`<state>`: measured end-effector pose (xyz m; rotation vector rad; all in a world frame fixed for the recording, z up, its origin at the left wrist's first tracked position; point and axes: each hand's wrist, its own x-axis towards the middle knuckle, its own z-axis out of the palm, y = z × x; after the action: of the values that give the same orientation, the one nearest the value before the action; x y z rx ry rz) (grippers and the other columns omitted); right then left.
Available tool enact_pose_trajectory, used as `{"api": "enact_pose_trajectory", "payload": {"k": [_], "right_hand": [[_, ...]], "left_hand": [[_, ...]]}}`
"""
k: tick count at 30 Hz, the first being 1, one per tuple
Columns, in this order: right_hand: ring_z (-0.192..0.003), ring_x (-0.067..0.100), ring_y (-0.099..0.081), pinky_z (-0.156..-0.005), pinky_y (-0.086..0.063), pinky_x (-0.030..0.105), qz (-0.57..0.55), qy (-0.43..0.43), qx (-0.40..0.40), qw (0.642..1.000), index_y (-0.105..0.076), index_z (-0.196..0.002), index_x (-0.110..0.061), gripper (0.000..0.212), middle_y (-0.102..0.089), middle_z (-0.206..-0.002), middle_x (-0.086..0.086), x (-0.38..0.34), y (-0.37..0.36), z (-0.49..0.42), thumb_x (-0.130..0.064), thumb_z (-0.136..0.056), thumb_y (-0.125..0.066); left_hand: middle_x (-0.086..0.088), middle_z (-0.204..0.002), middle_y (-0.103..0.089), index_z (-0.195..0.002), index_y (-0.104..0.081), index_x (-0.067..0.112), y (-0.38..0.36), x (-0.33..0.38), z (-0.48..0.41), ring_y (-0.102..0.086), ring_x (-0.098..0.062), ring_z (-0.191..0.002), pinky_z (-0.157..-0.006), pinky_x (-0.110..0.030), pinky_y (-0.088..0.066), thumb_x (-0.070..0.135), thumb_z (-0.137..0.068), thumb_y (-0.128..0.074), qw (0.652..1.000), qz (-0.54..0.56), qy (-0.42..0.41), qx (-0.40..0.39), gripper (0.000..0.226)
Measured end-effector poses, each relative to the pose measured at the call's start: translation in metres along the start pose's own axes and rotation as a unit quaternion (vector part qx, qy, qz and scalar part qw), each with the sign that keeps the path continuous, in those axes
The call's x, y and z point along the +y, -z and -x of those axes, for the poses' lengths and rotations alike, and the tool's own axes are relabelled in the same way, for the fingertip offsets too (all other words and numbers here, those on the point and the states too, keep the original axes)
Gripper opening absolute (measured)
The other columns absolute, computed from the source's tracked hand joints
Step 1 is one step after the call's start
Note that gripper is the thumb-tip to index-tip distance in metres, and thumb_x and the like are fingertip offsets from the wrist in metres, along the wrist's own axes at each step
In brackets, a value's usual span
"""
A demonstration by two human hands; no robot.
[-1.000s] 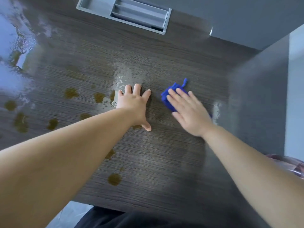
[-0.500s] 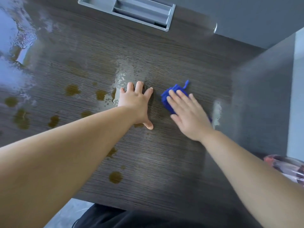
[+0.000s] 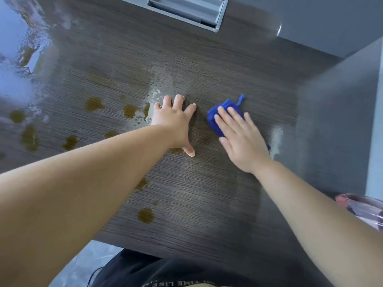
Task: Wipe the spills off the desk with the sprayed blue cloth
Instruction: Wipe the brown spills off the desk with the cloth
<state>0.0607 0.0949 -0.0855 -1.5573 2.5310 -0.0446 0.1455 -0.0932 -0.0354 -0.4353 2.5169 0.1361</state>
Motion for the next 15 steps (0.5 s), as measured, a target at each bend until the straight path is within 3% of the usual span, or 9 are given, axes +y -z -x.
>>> {"api": "enact_pose_trajectory", "payload": {"k": [2,5,7,9,11,13,15], "right_hand": [[-0.141,0.03,-0.027,-0.11,-0.025,0.056,0.005,-0.089,0.016,0.996,-0.034,-0.145,-0.009,0.054,-0.028,-0.154,0.009,0.029,0.002,0.001,-0.029,-0.095,-0.032],[-0.146,0.025,-0.008,-0.117,-0.01,0.049,-0.021,-0.326,0.034,0.945,-0.017,-0.15,-0.011,0.055,-0.009,-0.159,0.005,0.04,0.007,-0.024,-0.027,-0.1,-0.032],[-0.146,0.024,-0.005,-0.117,-0.006,0.047,-0.043,-0.379,0.05,0.923,-0.013,-0.151,-0.012,0.057,-0.005,-0.16,0.005,0.018,0.009,-0.04,-0.029,-0.1,-0.033],[-0.146,0.025,-0.008,-0.116,-0.009,0.048,-0.041,-0.298,0.046,0.953,-0.016,-0.15,-0.011,0.058,-0.009,-0.159,0.007,-0.013,0.004,-0.037,-0.031,-0.099,-0.032],[-0.144,0.027,-0.02,-0.114,-0.017,0.049,-0.024,-0.119,0.025,0.992,-0.028,-0.147,-0.01,0.056,-0.021,-0.156,0.008,-0.035,-0.002,-0.011,-0.032,-0.096,-0.03],[-0.14,0.027,-0.03,-0.111,-0.024,0.049,-0.011,0.011,0.002,1.0,-0.038,-0.143,-0.01,0.055,-0.032,-0.152,0.007,-0.026,-0.004,0.012,-0.032,-0.092,-0.031],[-0.138,0.027,-0.033,-0.109,-0.026,0.052,-0.002,0.015,0.001,1.0,-0.039,-0.142,-0.01,0.056,-0.034,-0.151,0.007,0.0,-0.005,0.016,-0.032,-0.091,-0.03]], "left_hand": [[-0.007,-0.145,-0.018,-0.149,-0.009,0.029,0.0,-0.001,0.0,-0.018,-0.032,-0.134,-0.112,-0.046,-0.024,0.072,-0.046,-0.076,1.0,0.005,-0.001,-0.001,0.131],[-0.007,-0.144,-0.019,-0.149,-0.011,0.029,0.001,-0.001,0.002,-0.018,-0.031,-0.133,-0.111,-0.044,-0.026,0.071,-0.046,-0.077,1.0,0.017,0.003,-0.004,0.129],[-0.007,-0.144,-0.019,-0.148,-0.012,0.029,0.003,0.0,0.003,-0.018,-0.031,-0.133,-0.108,-0.043,-0.03,0.07,-0.046,-0.078,1.0,0.023,0.003,-0.003,0.129],[-0.006,-0.145,-0.019,-0.148,-0.013,0.03,0.002,0.0,0.005,-0.017,-0.031,-0.134,-0.106,-0.043,-0.032,0.069,-0.046,-0.079,1.0,0.025,0.004,0.003,0.128],[-0.005,-0.147,-0.018,-0.148,-0.011,0.031,-0.001,-0.001,0.006,-0.016,-0.03,-0.135,-0.105,-0.042,-0.033,0.071,-0.048,-0.077,1.0,0.025,0.005,0.012,0.127],[-0.005,-0.146,-0.019,-0.148,-0.009,0.032,-0.004,-0.002,0.011,-0.015,-0.031,-0.135,-0.107,-0.04,-0.029,0.074,-0.051,-0.072,0.999,0.016,0.005,0.031,0.123],[-0.005,-0.146,-0.02,-0.148,-0.011,0.032,-0.009,-0.004,0.021,-0.015,-0.031,-0.136,-0.111,-0.04,-0.024,0.076,-0.055,-0.068,0.998,0.022,0.015,0.059,0.118]]}}
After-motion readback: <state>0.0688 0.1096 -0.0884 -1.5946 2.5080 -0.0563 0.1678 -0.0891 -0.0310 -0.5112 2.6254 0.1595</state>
